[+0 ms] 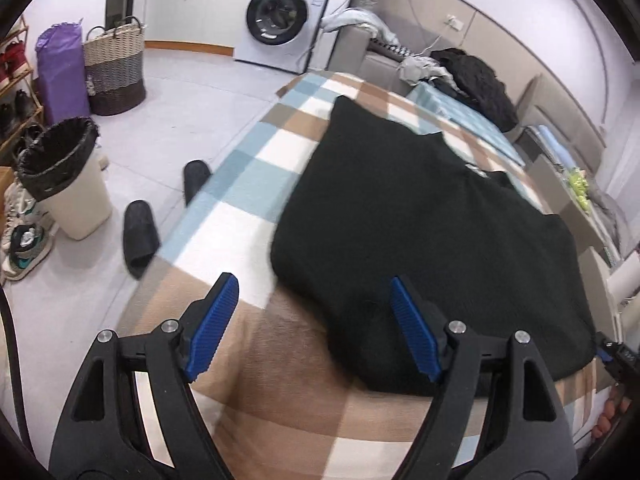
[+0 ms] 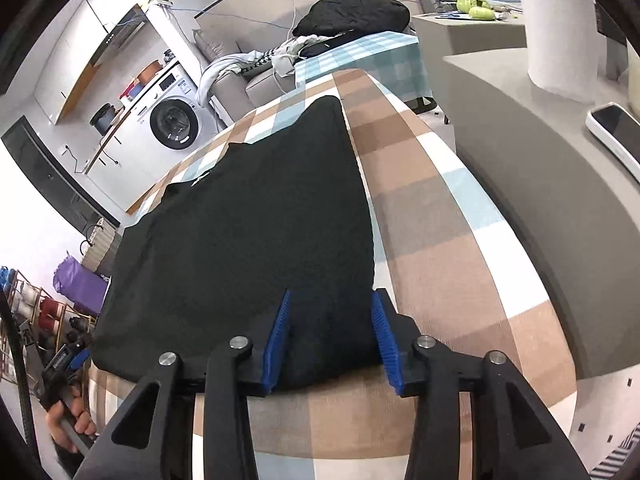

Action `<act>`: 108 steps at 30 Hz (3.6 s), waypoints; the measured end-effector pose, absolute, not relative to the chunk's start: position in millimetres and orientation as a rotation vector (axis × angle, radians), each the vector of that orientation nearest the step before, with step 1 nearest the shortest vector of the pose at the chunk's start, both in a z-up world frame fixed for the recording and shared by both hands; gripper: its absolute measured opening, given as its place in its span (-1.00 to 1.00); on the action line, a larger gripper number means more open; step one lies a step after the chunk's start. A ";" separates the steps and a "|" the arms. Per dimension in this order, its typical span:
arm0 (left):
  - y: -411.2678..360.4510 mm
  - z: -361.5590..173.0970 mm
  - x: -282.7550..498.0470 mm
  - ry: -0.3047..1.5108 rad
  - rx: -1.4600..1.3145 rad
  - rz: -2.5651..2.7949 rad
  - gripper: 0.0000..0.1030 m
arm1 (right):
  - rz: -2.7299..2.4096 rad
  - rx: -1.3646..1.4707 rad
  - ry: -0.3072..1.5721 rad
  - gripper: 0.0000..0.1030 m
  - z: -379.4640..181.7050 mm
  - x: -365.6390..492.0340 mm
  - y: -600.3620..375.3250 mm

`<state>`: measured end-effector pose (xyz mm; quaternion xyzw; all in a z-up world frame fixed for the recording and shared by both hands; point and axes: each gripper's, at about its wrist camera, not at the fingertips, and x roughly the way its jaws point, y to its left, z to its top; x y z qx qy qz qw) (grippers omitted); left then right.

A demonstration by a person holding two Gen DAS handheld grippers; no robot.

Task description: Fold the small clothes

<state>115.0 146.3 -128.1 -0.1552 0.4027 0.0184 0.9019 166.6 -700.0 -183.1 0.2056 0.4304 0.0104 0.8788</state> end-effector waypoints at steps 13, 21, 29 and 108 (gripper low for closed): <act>129.8 -129.9 113.0 0.879 -0.312 0.002 0.47 | -0.087 0.344 0.906 -0.85 -178.6 161.2 -695.6; 137.1 -132.5 97.0 0.868 -0.352 0.013 0.47 | 0.038 0.346 0.795 -0.20 -146.0 152.8 -671.5; 170.5 -138.2 83.8 0.849 -0.395 0.145 0.07 | 0.154 0.293 0.813 -0.16 -146.5 163.9 -634.4; 170.0 -142.8 133.6 0.795 -0.722 -0.284 -0.07 | 0.643 0.346 1.088 -0.91 -207.8 257.2 -403.6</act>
